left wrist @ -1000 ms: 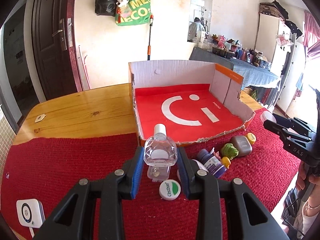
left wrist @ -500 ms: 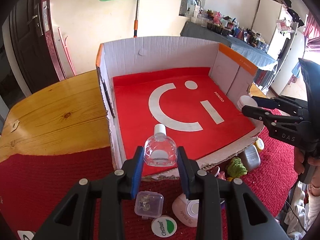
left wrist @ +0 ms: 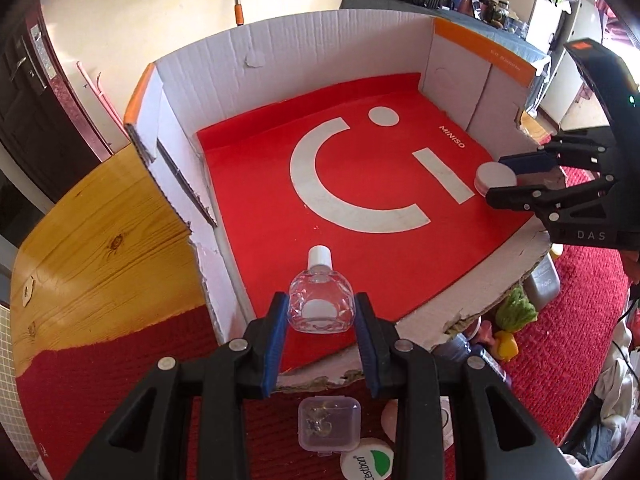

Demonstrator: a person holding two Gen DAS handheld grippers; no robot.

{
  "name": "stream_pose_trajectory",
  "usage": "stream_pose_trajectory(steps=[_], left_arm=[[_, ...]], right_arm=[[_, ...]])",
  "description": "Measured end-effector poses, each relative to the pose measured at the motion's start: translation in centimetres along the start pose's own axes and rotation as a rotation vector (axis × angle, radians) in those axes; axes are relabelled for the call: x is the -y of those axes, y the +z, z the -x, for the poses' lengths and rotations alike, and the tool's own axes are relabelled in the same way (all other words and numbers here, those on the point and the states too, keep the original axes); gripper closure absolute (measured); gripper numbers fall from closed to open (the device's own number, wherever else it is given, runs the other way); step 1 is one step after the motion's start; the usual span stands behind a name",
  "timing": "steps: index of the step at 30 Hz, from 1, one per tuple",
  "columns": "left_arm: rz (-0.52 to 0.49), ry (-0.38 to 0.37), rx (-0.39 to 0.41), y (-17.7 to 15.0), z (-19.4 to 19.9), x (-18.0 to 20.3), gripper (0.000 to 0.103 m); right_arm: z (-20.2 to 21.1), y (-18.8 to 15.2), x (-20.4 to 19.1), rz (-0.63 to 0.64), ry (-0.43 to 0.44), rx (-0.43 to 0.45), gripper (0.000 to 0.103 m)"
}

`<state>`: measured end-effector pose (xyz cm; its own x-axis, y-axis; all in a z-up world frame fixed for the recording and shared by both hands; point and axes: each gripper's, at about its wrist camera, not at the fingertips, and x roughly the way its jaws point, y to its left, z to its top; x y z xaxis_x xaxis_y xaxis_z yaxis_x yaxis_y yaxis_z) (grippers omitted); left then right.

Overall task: Organize objects
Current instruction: 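Carry the glass bottle and white jar over the box with both grippers, then lower the items onto the red sheet and open both grippers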

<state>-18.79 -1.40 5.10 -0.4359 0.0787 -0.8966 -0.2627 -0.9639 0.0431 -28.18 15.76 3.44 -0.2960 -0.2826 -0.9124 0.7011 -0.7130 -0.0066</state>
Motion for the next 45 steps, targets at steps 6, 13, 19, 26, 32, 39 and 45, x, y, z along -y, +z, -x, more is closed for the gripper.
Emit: stream_pose_trajectory(steps=[6,13,19,26,32,39,45], left_arm=[[-0.053,-0.011,-0.044,0.2,-0.5,0.3,0.069],[-0.067,-0.042,-0.104,0.7,-0.9,0.1,0.069],[-0.073,-0.075,-0.159,1.3,-1.3,-0.1,0.069],[-0.072,-0.098,-0.194,1.7,-1.8,-0.3,0.068],[-0.074,-0.087,-0.195,1.6,-1.8,-0.1,0.066],[-0.063,-0.092,-0.191,1.6,-2.0,0.2,0.061],[-0.049,-0.092,-0.177,1.4,-2.2,0.8,0.056]], right_arm=[[-0.4,-0.1,-0.7,0.073,-0.035,-0.051,0.063],[-0.4,-0.2,-0.7,0.094,-0.028,-0.085,0.063],[-0.4,-0.3,-0.5,0.097,-0.017,-0.104,0.063],[-0.1,-0.6,-0.1,0.093,-0.003,-0.121,0.063],[0.3,-1.1,0.2,0.092,-0.002,-0.129,0.062],[1.0,-1.7,0.3,0.097,-0.014,-0.129,0.048],[1.7,-2.3,0.8,0.084,-0.014,-0.132,0.047]])
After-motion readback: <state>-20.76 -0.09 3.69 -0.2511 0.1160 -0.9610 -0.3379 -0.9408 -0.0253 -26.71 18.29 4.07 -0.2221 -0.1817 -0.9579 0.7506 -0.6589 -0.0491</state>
